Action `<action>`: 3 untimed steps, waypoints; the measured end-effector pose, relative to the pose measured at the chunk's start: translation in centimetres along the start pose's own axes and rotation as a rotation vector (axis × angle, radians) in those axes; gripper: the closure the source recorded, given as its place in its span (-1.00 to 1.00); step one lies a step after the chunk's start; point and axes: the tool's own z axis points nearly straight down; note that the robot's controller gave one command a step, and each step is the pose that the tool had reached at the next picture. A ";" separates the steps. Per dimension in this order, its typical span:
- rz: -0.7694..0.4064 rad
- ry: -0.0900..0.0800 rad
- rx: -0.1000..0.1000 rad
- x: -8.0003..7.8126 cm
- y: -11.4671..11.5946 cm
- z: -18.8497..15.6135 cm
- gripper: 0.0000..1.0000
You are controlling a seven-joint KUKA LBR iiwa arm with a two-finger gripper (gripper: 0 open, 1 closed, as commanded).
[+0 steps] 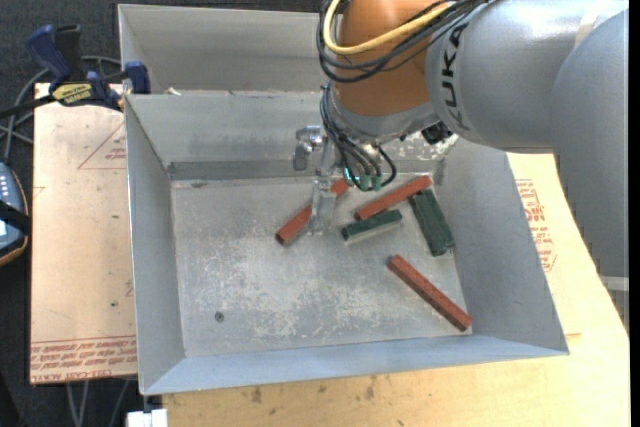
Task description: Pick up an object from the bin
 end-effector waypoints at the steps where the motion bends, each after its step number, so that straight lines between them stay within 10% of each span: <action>1: 0.030 -0.001 0.000 0.3 -2.0 11.1 -1.00; 2: 0.030 -0.007 -0.001 0.1 -2.0 10.7 1.00; 3: 0.260 -0.010 0.000 -1.0 -8.9 10.4 1.00</action>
Offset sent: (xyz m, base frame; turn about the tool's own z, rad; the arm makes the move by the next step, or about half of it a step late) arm -0.0016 -0.0202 -0.1068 0.0288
